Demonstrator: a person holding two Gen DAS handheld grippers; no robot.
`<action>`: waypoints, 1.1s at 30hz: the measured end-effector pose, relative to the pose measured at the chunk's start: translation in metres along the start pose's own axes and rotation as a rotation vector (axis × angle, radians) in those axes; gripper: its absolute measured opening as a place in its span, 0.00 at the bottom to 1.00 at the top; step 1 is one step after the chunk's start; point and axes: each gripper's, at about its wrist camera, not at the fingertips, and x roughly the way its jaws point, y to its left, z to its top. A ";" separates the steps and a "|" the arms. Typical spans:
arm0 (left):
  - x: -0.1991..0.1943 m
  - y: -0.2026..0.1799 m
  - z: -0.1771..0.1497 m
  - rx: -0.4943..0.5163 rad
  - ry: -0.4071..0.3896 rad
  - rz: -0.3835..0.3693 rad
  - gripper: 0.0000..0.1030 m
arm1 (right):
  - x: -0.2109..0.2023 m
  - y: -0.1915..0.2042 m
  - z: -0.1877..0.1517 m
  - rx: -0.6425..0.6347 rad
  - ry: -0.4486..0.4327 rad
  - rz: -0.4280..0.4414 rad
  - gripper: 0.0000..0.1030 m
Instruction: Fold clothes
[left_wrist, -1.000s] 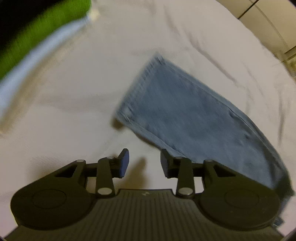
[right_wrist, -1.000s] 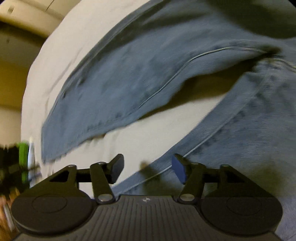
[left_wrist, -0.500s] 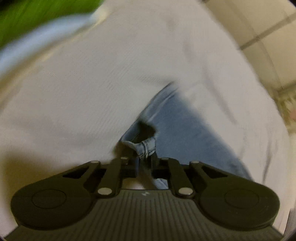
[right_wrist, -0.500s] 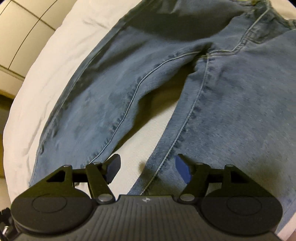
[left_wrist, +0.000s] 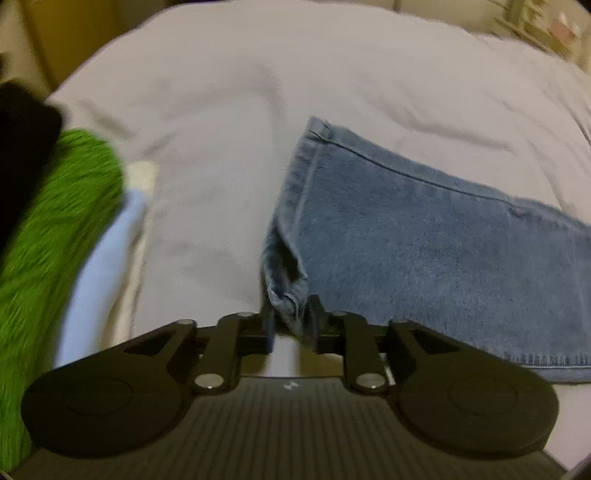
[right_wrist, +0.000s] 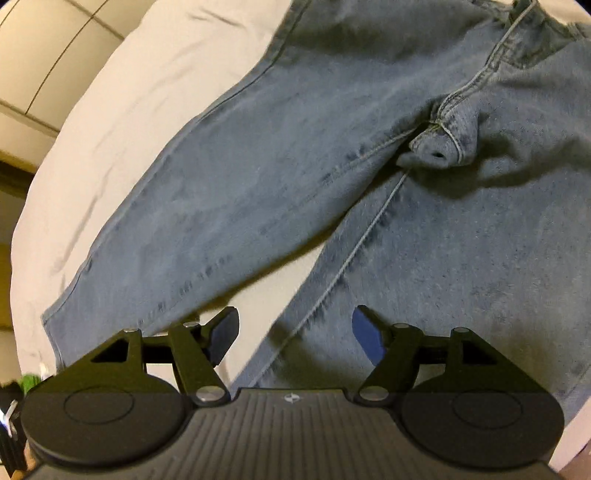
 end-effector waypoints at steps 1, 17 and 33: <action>-0.009 -0.002 -0.001 -0.011 -0.003 0.010 0.21 | -0.006 -0.003 -0.001 -0.018 -0.008 -0.011 0.69; -0.173 0.005 -0.232 -0.453 0.370 -0.135 0.29 | -0.066 -0.117 -0.011 -0.003 0.010 -0.107 0.70; -0.191 -0.008 -0.303 -0.829 0.152 0.069 0.11 | -0.093 -0.306 0.048 0.303 -0.094 -0.021 0.76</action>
